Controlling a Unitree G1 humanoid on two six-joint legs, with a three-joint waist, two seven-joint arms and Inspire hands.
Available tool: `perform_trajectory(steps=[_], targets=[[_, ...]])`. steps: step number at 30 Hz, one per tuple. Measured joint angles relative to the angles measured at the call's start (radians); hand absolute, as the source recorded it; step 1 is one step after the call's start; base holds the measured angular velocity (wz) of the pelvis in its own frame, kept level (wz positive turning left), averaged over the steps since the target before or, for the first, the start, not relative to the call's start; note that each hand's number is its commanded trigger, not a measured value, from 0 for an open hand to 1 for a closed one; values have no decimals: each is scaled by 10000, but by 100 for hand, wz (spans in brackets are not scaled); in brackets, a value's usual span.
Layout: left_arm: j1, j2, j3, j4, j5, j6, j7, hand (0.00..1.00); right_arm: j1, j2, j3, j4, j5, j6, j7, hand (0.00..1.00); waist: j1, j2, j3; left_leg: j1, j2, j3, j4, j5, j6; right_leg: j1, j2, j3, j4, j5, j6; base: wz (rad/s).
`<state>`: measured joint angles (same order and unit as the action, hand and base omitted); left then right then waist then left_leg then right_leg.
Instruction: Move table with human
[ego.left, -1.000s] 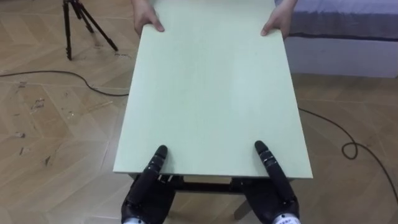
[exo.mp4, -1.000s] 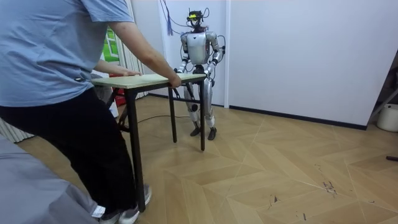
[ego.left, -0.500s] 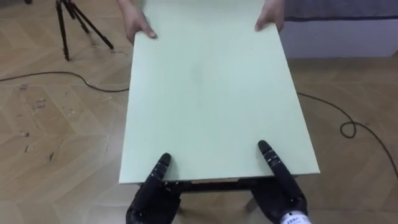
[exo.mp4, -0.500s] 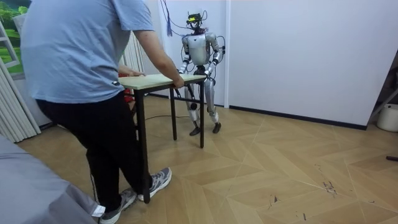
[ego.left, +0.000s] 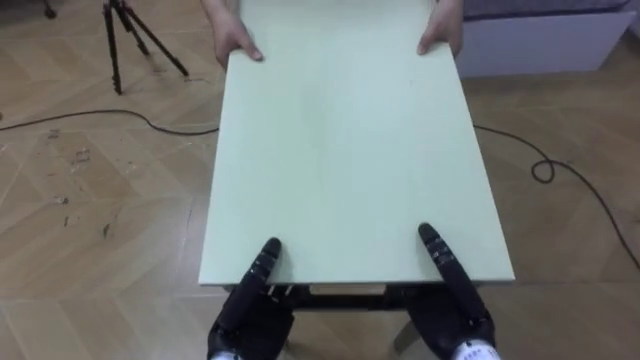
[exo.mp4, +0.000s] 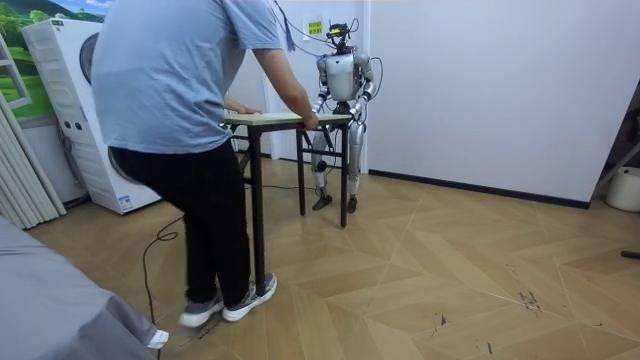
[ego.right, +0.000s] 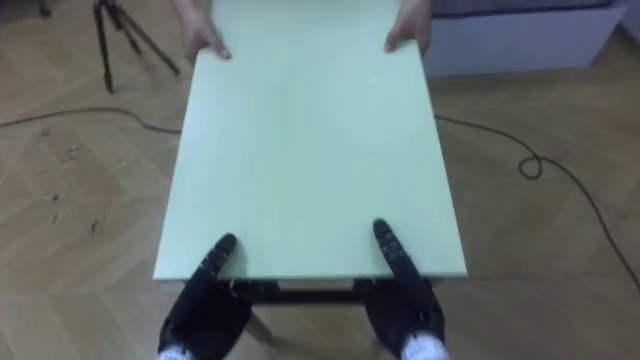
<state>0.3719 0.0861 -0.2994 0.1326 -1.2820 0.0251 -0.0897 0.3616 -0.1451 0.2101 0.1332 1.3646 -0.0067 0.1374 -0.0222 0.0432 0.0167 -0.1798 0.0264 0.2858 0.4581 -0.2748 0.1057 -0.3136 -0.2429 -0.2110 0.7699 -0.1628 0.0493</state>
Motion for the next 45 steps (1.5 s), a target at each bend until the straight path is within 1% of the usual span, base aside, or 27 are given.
perform_trajectory(steps=[3, 5, 6, 8, 9, 10, 11, 15, 17, 19, 20, 24, 27, 28, 29, 30, 31, 32, 33, 34, 35, 38, 40, 42, 43, 44, 45], targets=[[0, 8, 77, -14, 106, 27, -24, 100, 2, 11, 114, -6, 83, -67, -64, 100, 229, -207, 11, -13, 2, 713, -383, 342, 68, 897, -412, 232, 1006, -483, 80, -3], [2, 82, 132, -209, 231, 23, -22, 100, -1, 40, 361, -40, 162, -361, -68, 100, 269, -609, -43, -192, -26, 1201, -546, 603, 8, 1766, -680, 391, 1435, -339, 145, 17], [-23, 66, 199, -251, 277, 20, -22, 100, -58, 57, 421, -64, 182, -424, -68, 100, 293, -713, 20, -268, -44, 1219, -490, 693, -56, 1805, -705, 445, 1175, -391, 252, -7], [-1, 111, 236, -390, 273, 17, -24, 100, -112, 141, 461, -121, 239, -434, -68, 100, 449, -720, 26, -598, -92, 627, -483, 974, -200, 1699, -222, 271, 579, -405, 345, -27], [-3, 109, 229, -425, 284, 15, -24, 100, -112, 138, 460, -137, 290, -431, -68, 100, 505, -743, 28, -665, -82, 511, -509, 1013, -202, 1705, -121, 297, 400, -417, 364, -22], [-5, 118, 226, -510, 314, -6, -24, 100, -111, 158, 448, -206, 299, -429, -68, 100, 546, -841, 37, -824, -59, 398, -513, 1066, -177, 1731, -69, 253, 68, -545, 560, -9], [-36, 106, 231, -567, 362, -19, -24, 100, -93, 174, 409, -304, 260, -446, -68, 100, 485, -928, 28, -1073, -23, 392, -418, 1105, -109, 1755, -104, 197, -192, -763, 708, 0], [-158, 202, 276, -804, 489, -29, -24, 100, -174, 197, 469, -385, 342, -585, 14, 100, 551, -1258, 20, -1749, -65, 621, -102, 1167, 17, 1913, -140, 169, -1501, -1684, 713, -10], [-361, 244, 478, -903, 510, -28, -23, 100, -528, 210, 532, -315, 491, -550, 8, 100, 666, -1372, 25, -2197, 97, 853, -30, 1305, 68, 2023, 43, 137, -2523, -2061, 637, -25], [-559, 251, 501, -895, 489, -29, -20, 100, -821, 210, 551, -165, 628, -548, 8, 100, 795, -1369, 37, -2550, 362, 935, 26, 1433, 51, 1974, 270, 43, -3109, -2139, 637, -21], [-612, 258, 510, -894, 523, -29, -20, 100, -902, 225, 531, -109, 694, -518, 9, 100, 848, -1285, 81, -2664, 575, 871, 28, 1583, -1, 1949, 500, -59, -3295, -2019, 563, -13], [-453, 429, 461, -895, 555, -59, -104, 100, -668, 391, 550, -12, 773, -452, 84, 100, 943, -1208, 105, -2623, 958, 607, -413, 2227, -189, 1925, 1114, -271, -3629, -1669, 158, 5], [-229, 535, 356, -856, 565, -60, -222, 100, -338, 335, 653, -3, 822, -531, 277, 100, 1177, -927, 138, -2291, 1099, 338, -1507, 3328, -476, 1960, 1713, -420, -4077, -1162, -282, 2], [-252, 565, 322, -834, 566, -60, -221, 100, -290, 341, 681, 0, 839, -595, 277, 100, 1171, -818, 131, -2091, 1087, 192, -2405, 4002, -960, 1895, 1991, -454, -4304, -940, -535, 23], [-275, 573, 367, -834, 586, -63, -224, 100, -286, 336, 677, -6, 867, -600, 281, 100, 1189, -808, 130, -2017, 1136, -79, -2624, 4332, -1566, 1747, 1946, -754, -4413, -809, -901, 4], [-247, 556, 396, -828, 587, -64, -224, 100, -307, 335, 689, 31, 862, -600, 281, 100, 1342, -817, 143, -2032, 1194, -312, -2178, 4077, -1448, 1687, 1923, -870, -4390, -750, -984, -61], [-77, 509, 429, -814, 512, -110, -269, 100, -400, 291, 765, 137, 835, -563, 281, 100, 1700, -786, 138, -2033, 1335, -566, -852, 3079, -1216, 1660, 1780, -1267, -4389, -673, -1080, -106], [155, 444, 525, -813, 377, -181, -322, 100, -573, 224, 818, 267, 678, -411, 280, 100, 1848, -664, 140, -2031, 1474, -667, 735, 2028, -1332, 1673, 1709, -1690, -4427, -610, -1144, -102], [243, 439, 542, -805, 319, -201, -332, 100, -632, 224, 818, 324, 561, -342, 280, 100, 1853, -584, 145, -2024, 1503, -775, 1433, 1627, -1373, 1683, 1700, -1906, -4437, -543, -1167, -62], [386, 421, 572, -801, 257, -198, -342, 100, -682, 215, 810, 377, 400, -269, 280, 100, 1809, -393, 140, -1986, 1558, -1041, 2631, 1004, -1412, 1703, 1695, -2507, -4419, -372, -1209, -19], [469, 400, 607, -796, 257, -174, -342, 100, -675, 186, 817, 379, 357, -231, 280, 100, 1739, -263, 138, -1899, 1567, -1318, 3614, 647, -1394, 1721, 1711, -3069, -4397, -385, -1249, -5], [567, 334, 663, -797, 265, -63, -337, 100, -670, 181, 792, 375, 180, -221, 280, 100, 1497, -99, 128, -939, 1610, -1501, 5008, 485, -1346, 1765, 1702, -4162, -4384, -444, -1257, 13], [558, 295, 700, -805, 260, 28, -308, 100, -673, 170, 734, 368, 116, -223, 279, 100, 1236, -4, 179, -478, 1653, -1448, 4423, 254, -1453, 1679, 1695, -4289, -4106, -515, -1367, 46], [578, 274, 605, -805, 265, 58, -207, 100, -549, 112, 737, 359, 137, -243, 280, 100, 1078, -93, 145, -363, 1371, -1400, 3878, 240, -1487, 1319, 2007, -3011, -3980, -482, -1526, 58], [573, 252, 612, -807, 270, 105, -174, 100, -502, 97, 744, 289, 163, -299, 279, 100, 936, -29, 144, -361, 1189, -1481, 3835, 145, -1671, 1011, 2142, -2304, -4159, -378, -1587, 44], [584, 130, 586, -822, 296, 115, -174, 100, -482, -67, 772, 152, 244, -331, 273, 100, 901, 195, 183, -324, 1296, -1424, 4332, 150, -1720, 939, 2135, -2565, -4081, -367, -1628, 25], [610, 100, 561, -822, 297, 116, -178, 100, -493, -137, 791, 132, 272, -332, 261, 100, 959, 346, 167, -171, 1370, -1364, 4569, 155, -1723, 926, 2170, -2733, -4053, -352, -1696, 0]])
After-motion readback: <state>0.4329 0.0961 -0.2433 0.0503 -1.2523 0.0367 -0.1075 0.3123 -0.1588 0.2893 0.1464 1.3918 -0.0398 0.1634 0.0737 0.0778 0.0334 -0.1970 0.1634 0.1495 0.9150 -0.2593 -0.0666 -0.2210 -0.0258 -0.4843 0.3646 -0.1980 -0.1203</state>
